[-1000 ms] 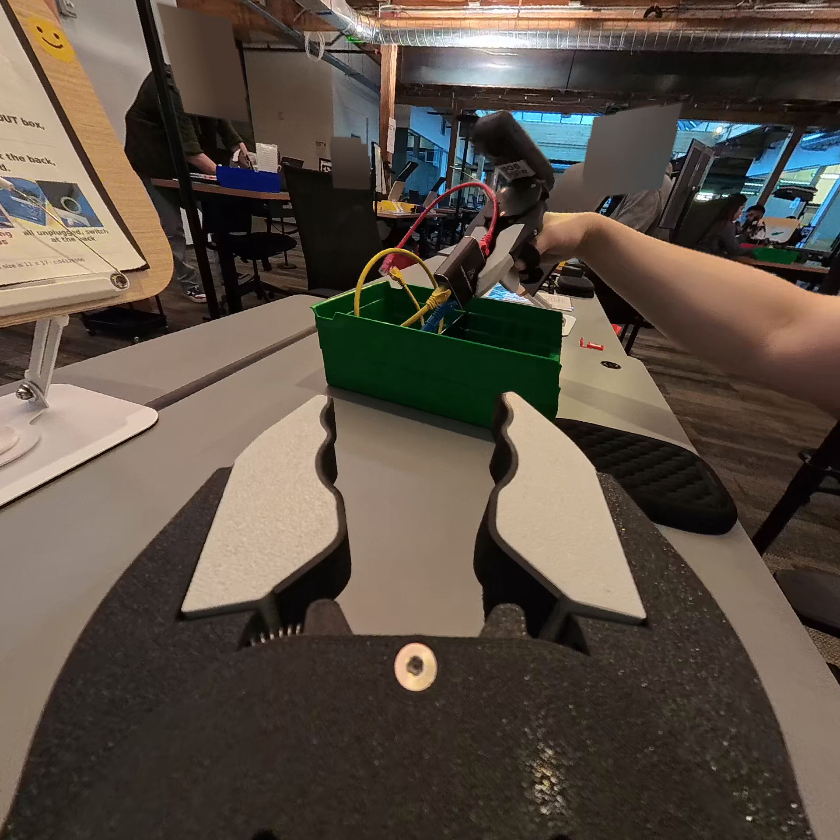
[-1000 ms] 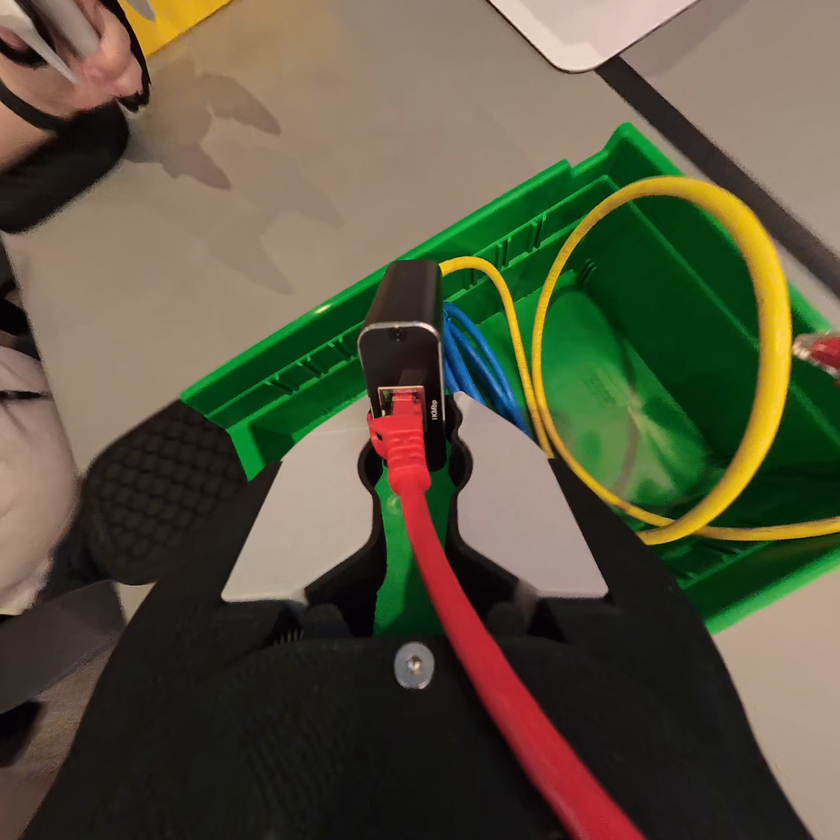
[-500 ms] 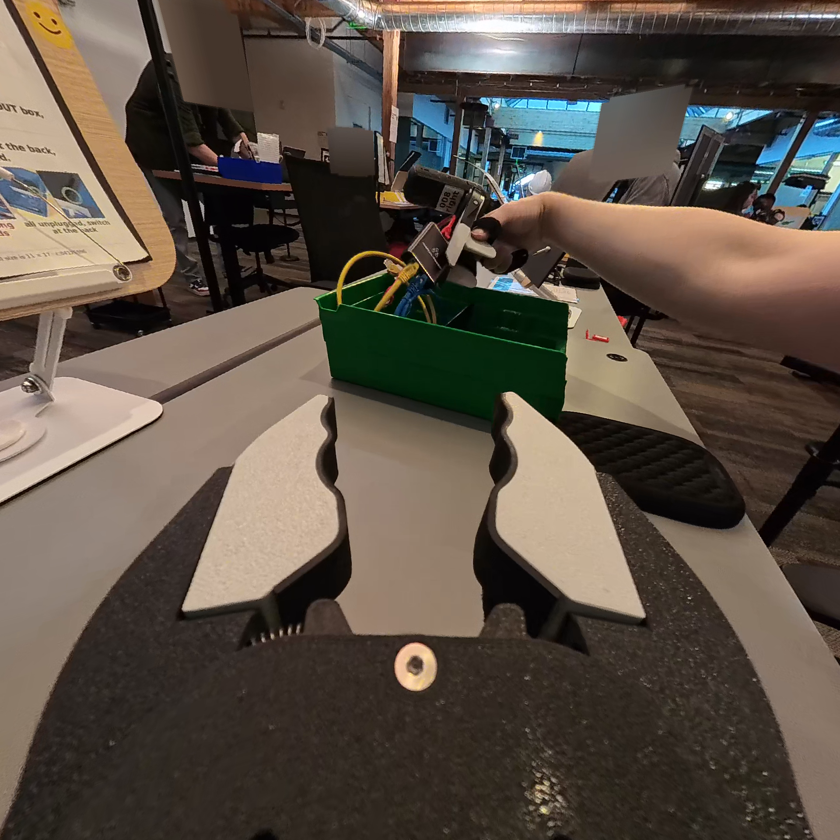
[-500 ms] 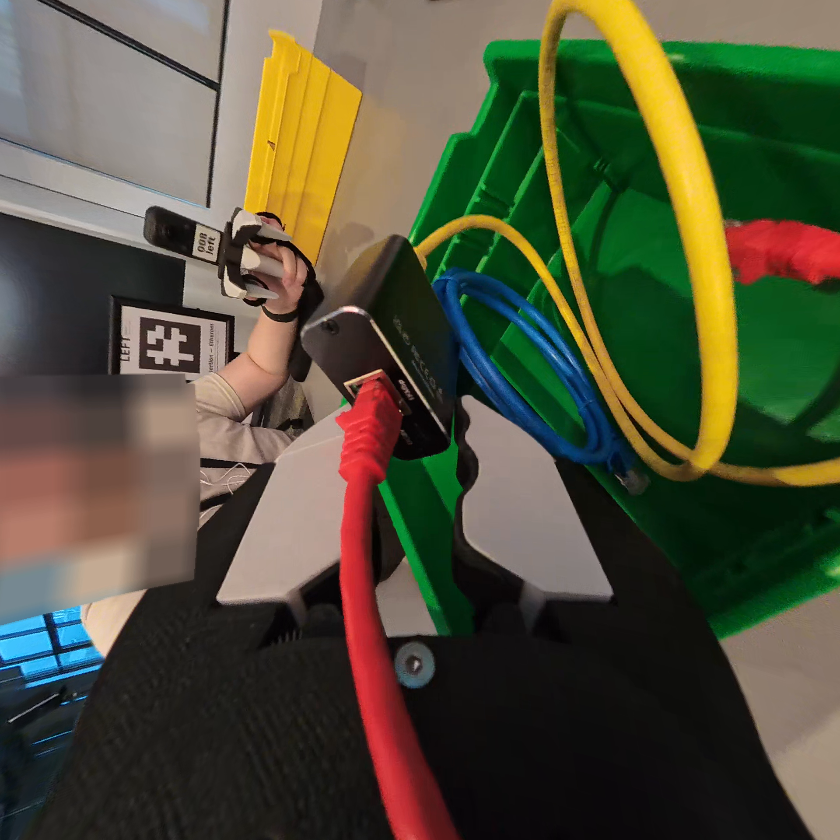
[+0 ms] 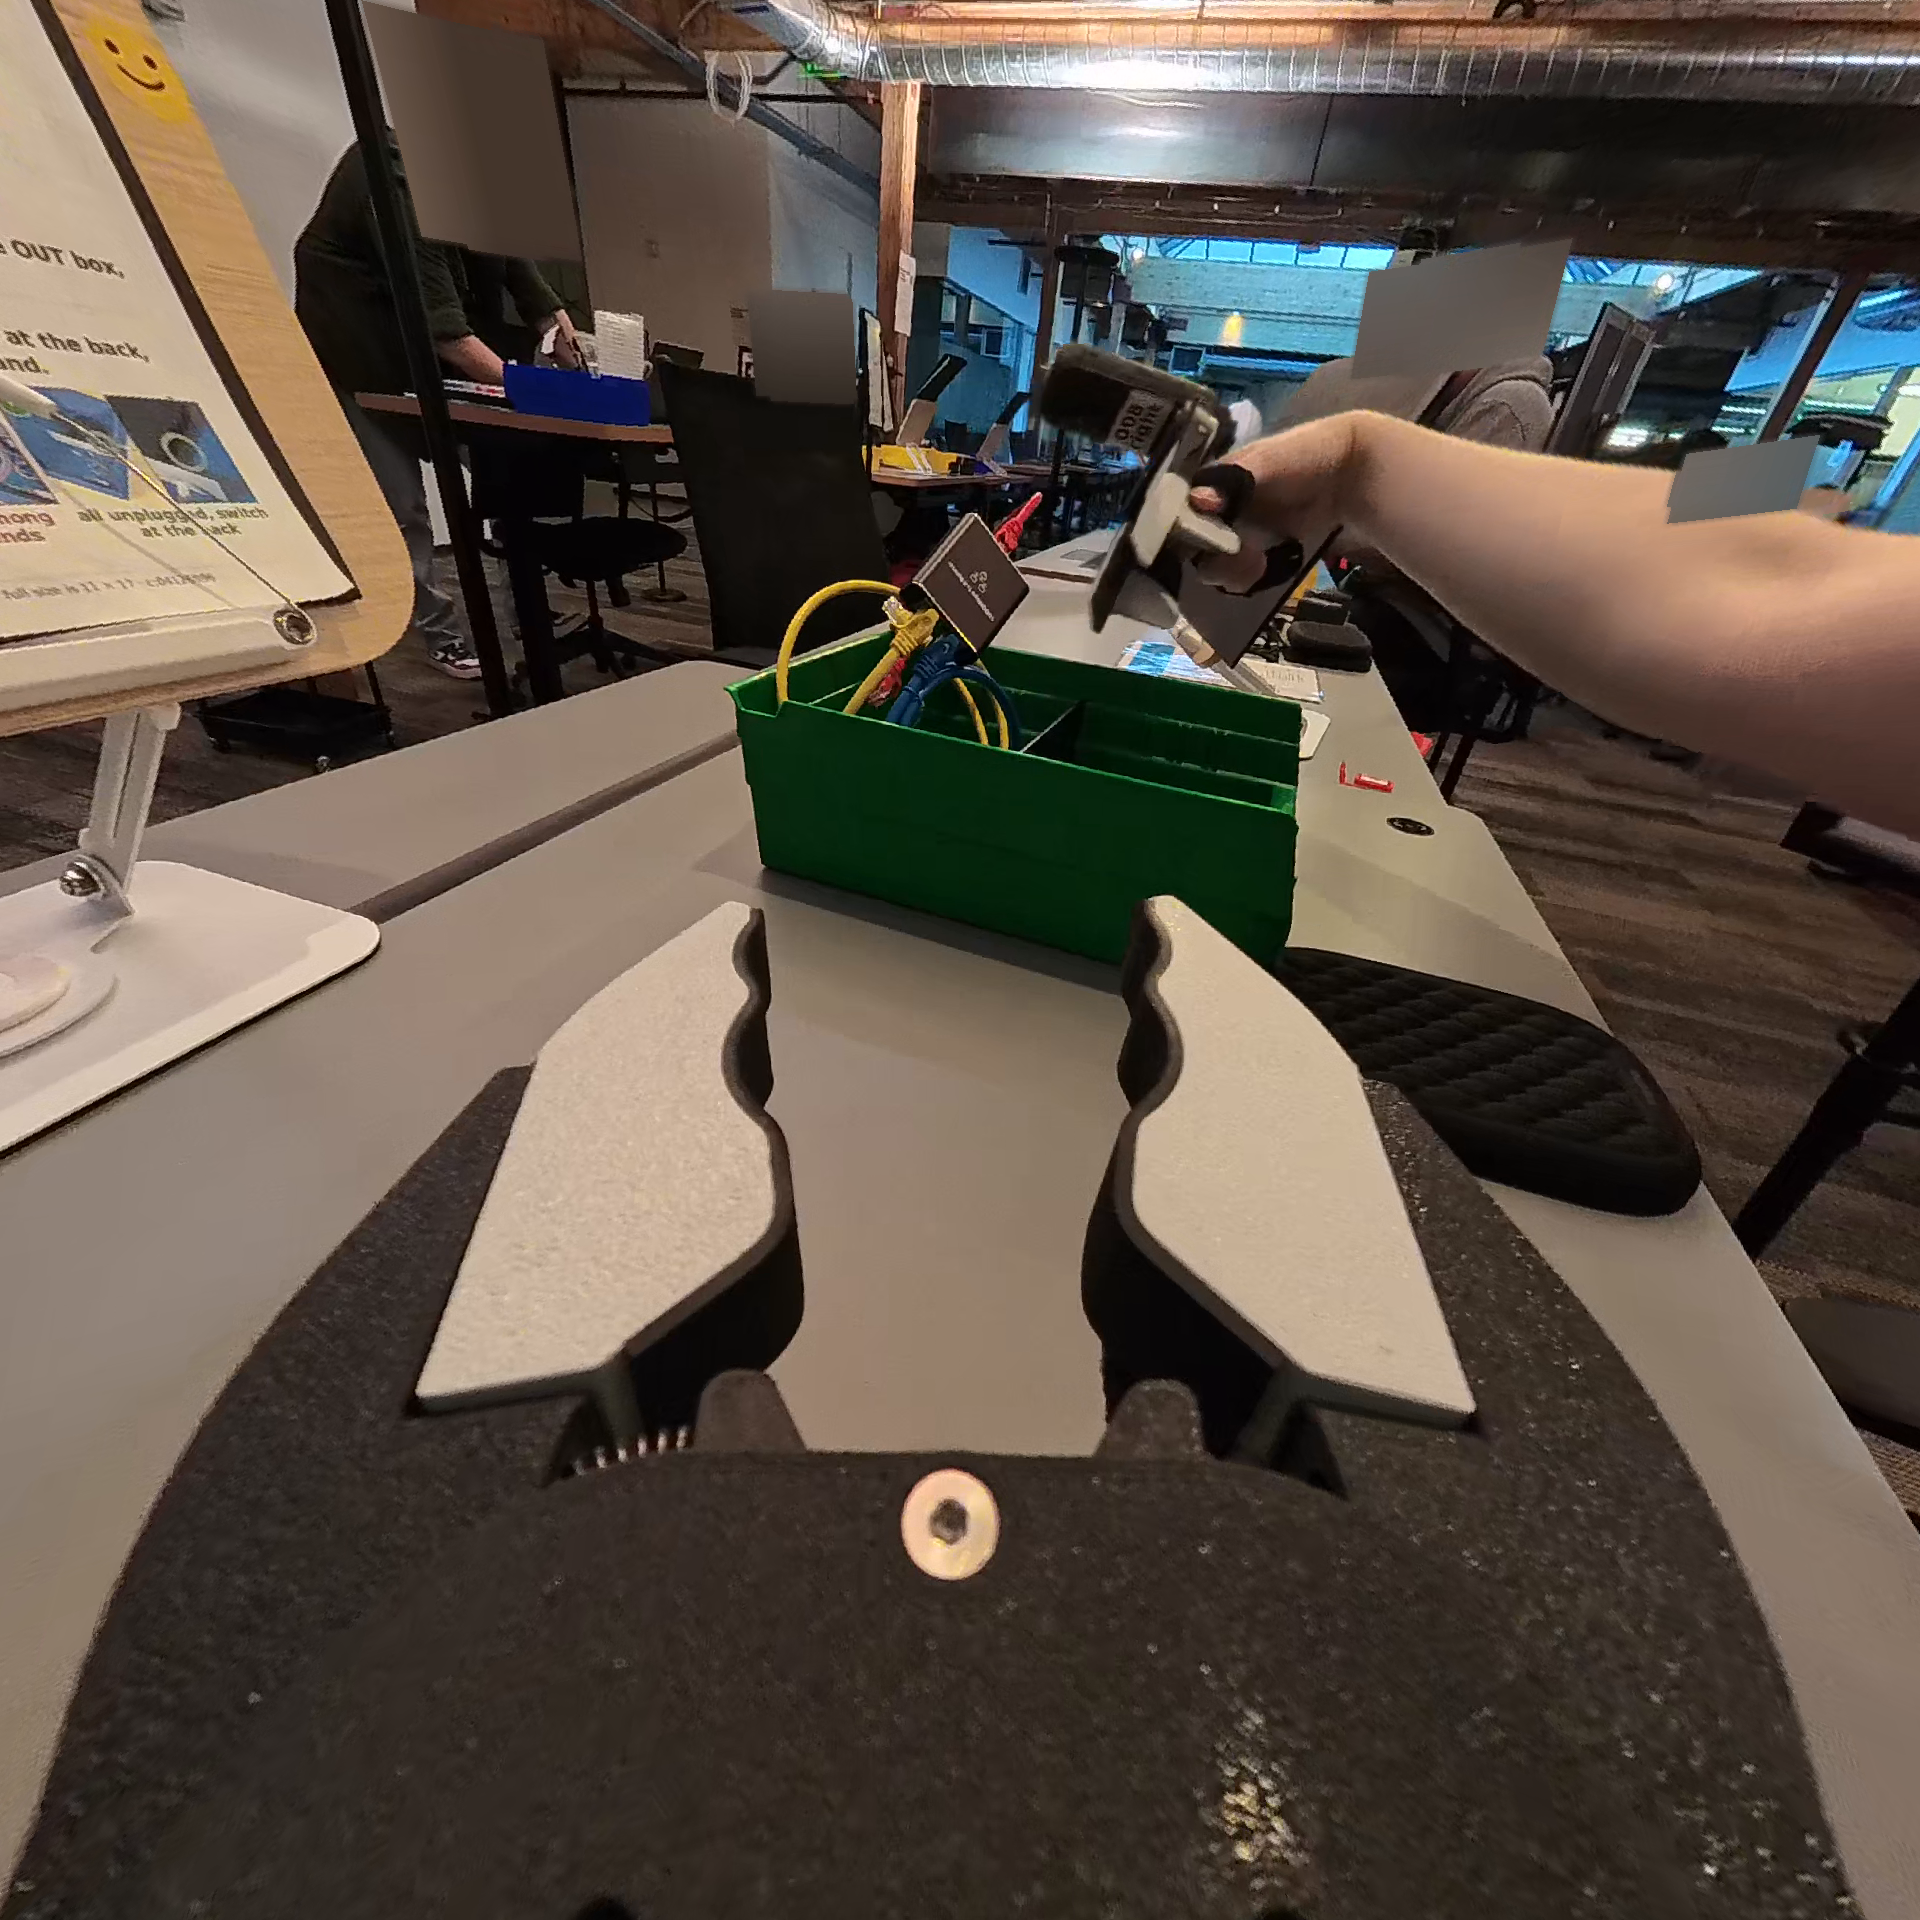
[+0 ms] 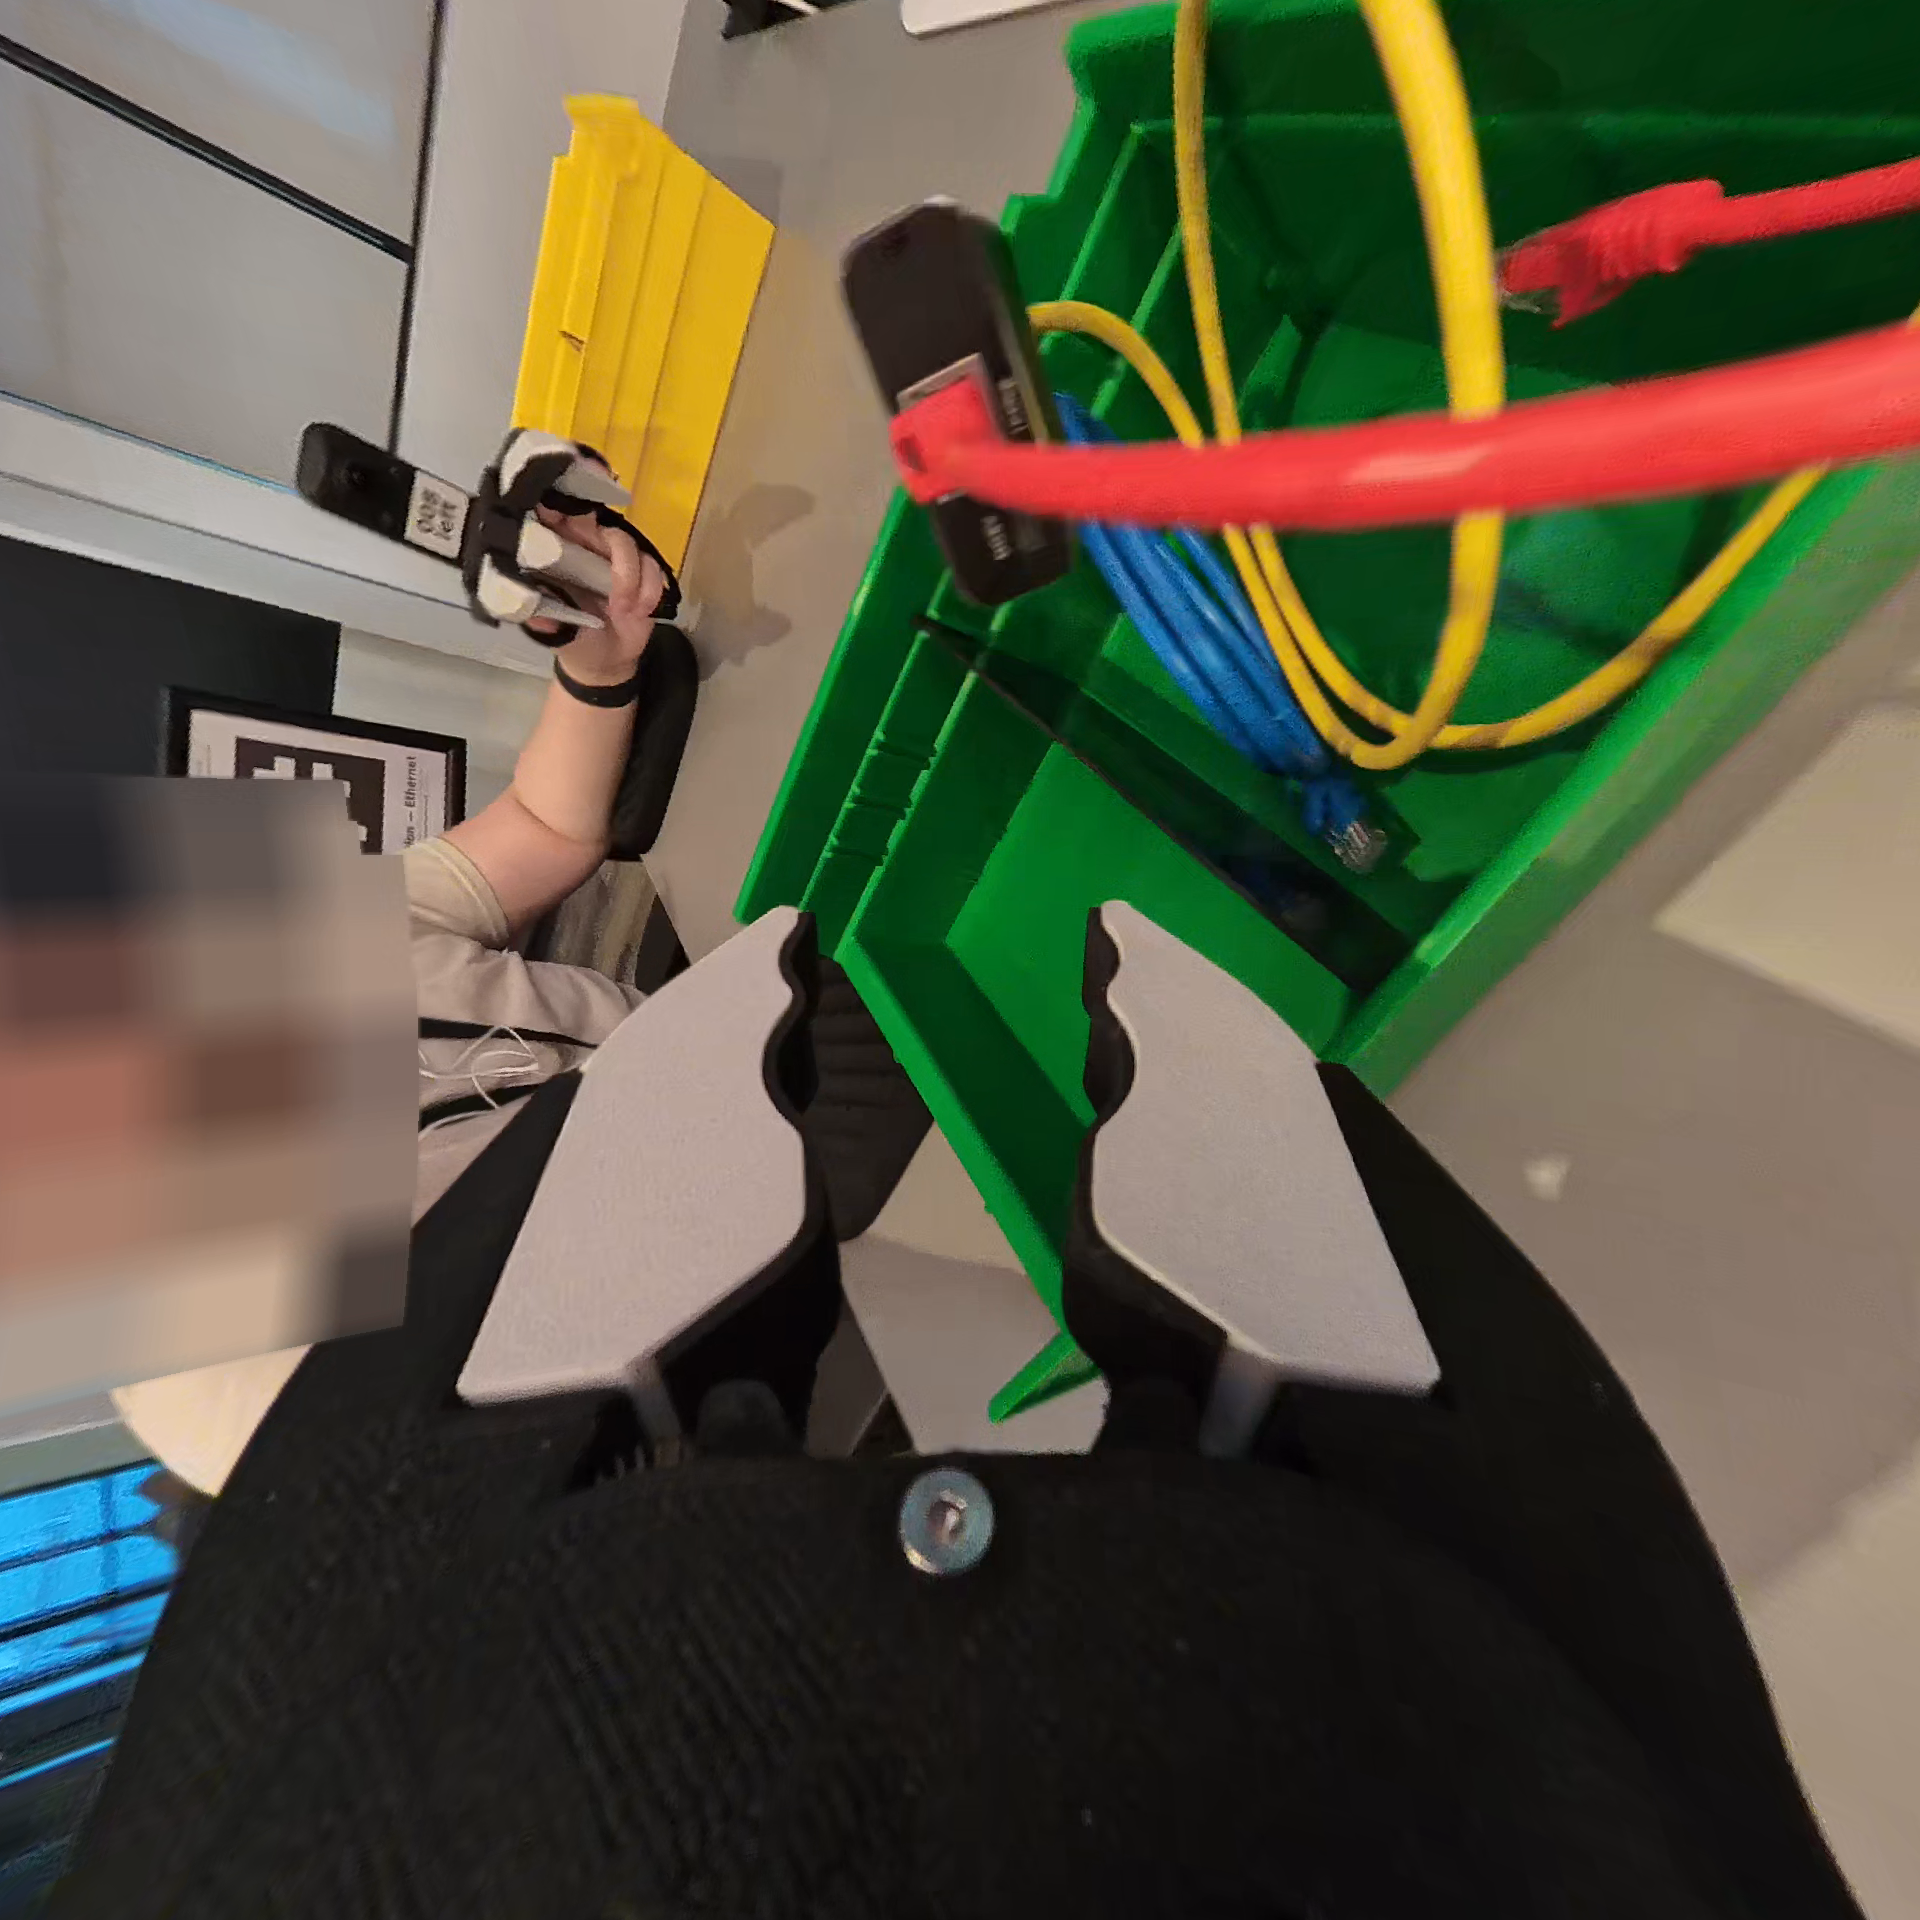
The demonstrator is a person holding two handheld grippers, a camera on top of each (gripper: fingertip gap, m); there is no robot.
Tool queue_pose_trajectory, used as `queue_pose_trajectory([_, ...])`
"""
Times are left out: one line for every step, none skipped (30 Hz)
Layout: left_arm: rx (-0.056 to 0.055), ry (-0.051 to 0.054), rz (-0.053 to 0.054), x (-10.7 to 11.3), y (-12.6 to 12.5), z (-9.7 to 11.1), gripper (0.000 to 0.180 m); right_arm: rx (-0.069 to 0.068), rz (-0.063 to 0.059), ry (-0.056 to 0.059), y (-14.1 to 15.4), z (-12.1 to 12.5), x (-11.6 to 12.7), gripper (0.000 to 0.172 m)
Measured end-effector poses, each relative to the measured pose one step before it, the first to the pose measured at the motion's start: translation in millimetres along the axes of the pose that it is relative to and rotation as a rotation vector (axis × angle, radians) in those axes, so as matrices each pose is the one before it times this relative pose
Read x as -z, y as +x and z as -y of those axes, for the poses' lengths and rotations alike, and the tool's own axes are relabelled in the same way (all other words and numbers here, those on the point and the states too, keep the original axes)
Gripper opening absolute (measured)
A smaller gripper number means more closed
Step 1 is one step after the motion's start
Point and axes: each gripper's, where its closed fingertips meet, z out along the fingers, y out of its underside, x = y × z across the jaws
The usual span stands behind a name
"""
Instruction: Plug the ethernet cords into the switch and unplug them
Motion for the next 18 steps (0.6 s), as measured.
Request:
queue_pose_trajectory([0.0012, -0.0002, -0.0006, -0.18, 0.14, -0.23, 0.065, 0.0468, 0.0077, 0.0281, -4.15, -2.59, 2.41, 0.05])
queue_pose_trajectory([-0.0008, -0.0007, -0.0005, -0.26, 0.19, -0.2, 0.065, 0.0513, -0.0047, 0.0381, -4.06, -1.08, 2.97, 0.049])
queue_pose_trajectory([-0.0027, -0.0018, 0.0003, -0.08, 0.17, -0.17, 0.065, 0.055, -0.0127, 0.054, -4.61, 0.88, 3.35, 0.046])
queue_pose_trajectory([-0.0043, -0.0007, 0.0019, 0.04, -0.03, 0.16, 0.065, 0.0693, -0.0181, 0.0678, -5.73, 3.34, 3.71, 0.046])
queue_pose_trajectory([-0.0043, 0.001, 0.0031, 0.21, -0.17, 0.49, 0.065, 0.0964, -0.022, 0.0858, -7.87, 7.27, 4.15, 0.046])
queue_pose_trajectory([-0.003, 0.0017, 0.0024, 0.27, -0.18, 0.7, 0.065, 0.1208, -0.0287, 0.1179, -9.57, 13.26, 4.98, 0.046])
queue_pose_trajectory([-0.0031, 0.0002, 0.003, 0.19, -0.48, 0.41, 0.065, 0.1375, -0.0327, 0.1539, -10.5, 21.1, 6.43, 0.046])
queue_pose_trajectory([-0.0041, -0.0024, 0.006, -0.03, -0.96, -0.12, 0.065, 0.1152, -0.0343, 0.1649, -9.97, 25.79, 7.15, 0.045])
queue_pose_trajectory([-0.0038, -0.0037, 0.0068, -0.03, -1.29, -0.87, 0.065, 0.0837, -0.0211, 0.146, -8.65, 26.58, 6.59, 0.045])
queue_pose_trajectory([-0.0008, -0.0049, 0.0072, -0.24, -1.56, -1.6, 0.065, 0.0527, -0.0107, 0.1285, -6.49, 26.33, 4.87, 0.046])
queue_pose_trajectory([0.0029, -0.0071, 0.0049, -0.6, -1.63, -2.24, 0.065, 0.008, -0.0262, 0.1048, -0.99, 21.58, 3.23, 0.045])
queue_pose_trajectory([0.006, -0.008, 0.0009, -0.86, -1.0, -2.63, 0.065, -0.046, -0.0619, 0.0573, 7.2, 11.25, 2.74, 0.037])
queue_pose_trajectory([0.0072, -0.0051, -0.0019, -1.07, -0.55, -2.13, 0.064, -0.0814, -0.0576, 0.0224, 8.79, 2.03, 2.04, 0.031])
queue_pose_trajectory([0.005, -0.0013, -0.0051, -0.95, 0.4, -1.59, 0.062, -0.0817, -0.0588, 0.0049, 9.12, -3.69, 0.48, 0.031])
queue_pose_trajectory([0.0022, -0.0031, -0.0043, -1.02, 0.5, -1.65, 0.061, -0.0347, -0.0726, -0.0294, 8.98, -10.73, 0.05, 0.03])
queue_pose_trajectory([-0.0027, -0.0114, 0.0024, -1.0, 0.02, -2.17, 0.061, 0.0196, -0.1053, -0.0612, 10.68, -17.36, 0.54, 0.03])
queue_pose_trajectory([-0.0079, -0.0169, 0.0064, -0.98, -0.43, -2.37, 0.063, 0.0778, -0.1331, -0.0796, 13.37, -20.74, 0.93, 0.032])
queue_pose_trajectory([-0.0086, -0.0168, 0.0068, -0.85, -0.37, -1.73, 0.065, 0.1242, -0.1398, -0.0796, 17.18, -15.79, -0.67, 0.034])
